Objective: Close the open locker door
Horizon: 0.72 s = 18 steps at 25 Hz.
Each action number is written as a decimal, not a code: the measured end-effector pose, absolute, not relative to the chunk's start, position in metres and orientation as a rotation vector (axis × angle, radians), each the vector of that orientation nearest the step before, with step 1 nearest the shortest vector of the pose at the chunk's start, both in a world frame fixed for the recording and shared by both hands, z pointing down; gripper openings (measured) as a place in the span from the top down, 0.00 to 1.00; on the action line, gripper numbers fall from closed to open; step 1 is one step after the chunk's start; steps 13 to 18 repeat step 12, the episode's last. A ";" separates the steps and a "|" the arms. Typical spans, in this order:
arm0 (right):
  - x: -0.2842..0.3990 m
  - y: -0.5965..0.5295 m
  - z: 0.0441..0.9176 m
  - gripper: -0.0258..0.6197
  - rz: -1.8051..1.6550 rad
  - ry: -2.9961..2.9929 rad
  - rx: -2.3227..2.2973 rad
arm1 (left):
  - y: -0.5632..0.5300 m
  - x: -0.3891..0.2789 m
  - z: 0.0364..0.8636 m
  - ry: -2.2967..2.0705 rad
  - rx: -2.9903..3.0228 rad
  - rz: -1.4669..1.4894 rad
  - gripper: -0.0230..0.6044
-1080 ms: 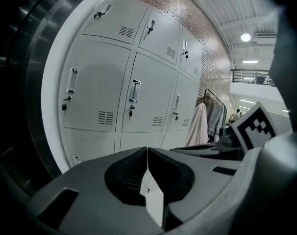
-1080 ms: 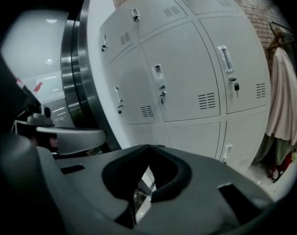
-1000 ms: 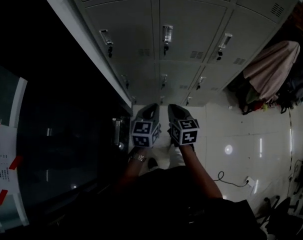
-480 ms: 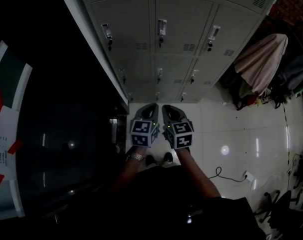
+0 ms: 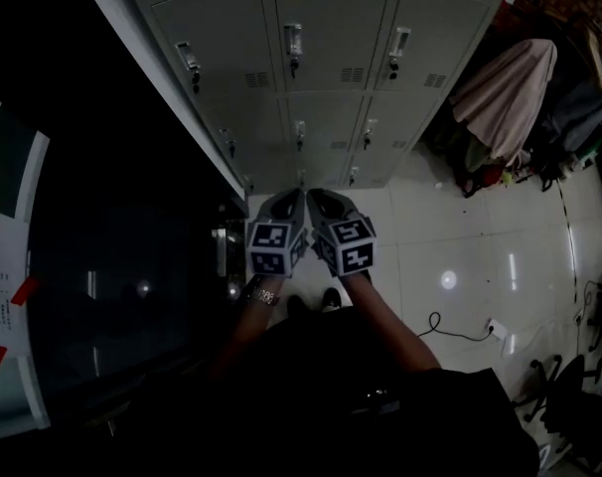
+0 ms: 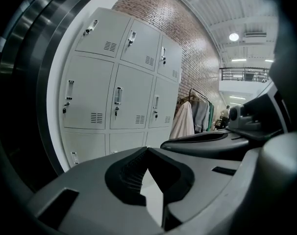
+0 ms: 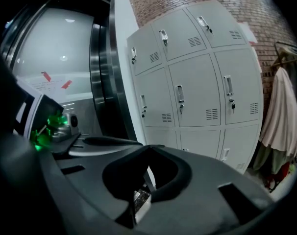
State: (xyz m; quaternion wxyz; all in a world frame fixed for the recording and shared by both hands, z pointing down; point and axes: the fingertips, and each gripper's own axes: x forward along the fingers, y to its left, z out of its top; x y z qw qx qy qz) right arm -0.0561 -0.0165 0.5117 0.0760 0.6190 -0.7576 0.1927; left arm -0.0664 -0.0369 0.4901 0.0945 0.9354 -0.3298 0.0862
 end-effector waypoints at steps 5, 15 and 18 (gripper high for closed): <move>-0.044 -0.015 0.512 0.96 0.577 -2.274 1.843 | -0.037 -0.053 0.484 -0.963 2.782 0.251 0.96; -0.043 -0.018 0.505 0.96 0.576 -2.297 1.844 | -0.043 -0.053 0.477 -0.976 2.805 0.226 0.96; -0.043 -0.018 0.505 0.96 0.576 -2.297 1.844 | -0.043 -0.053 0.477 -0.976 2.805 0.226 0.96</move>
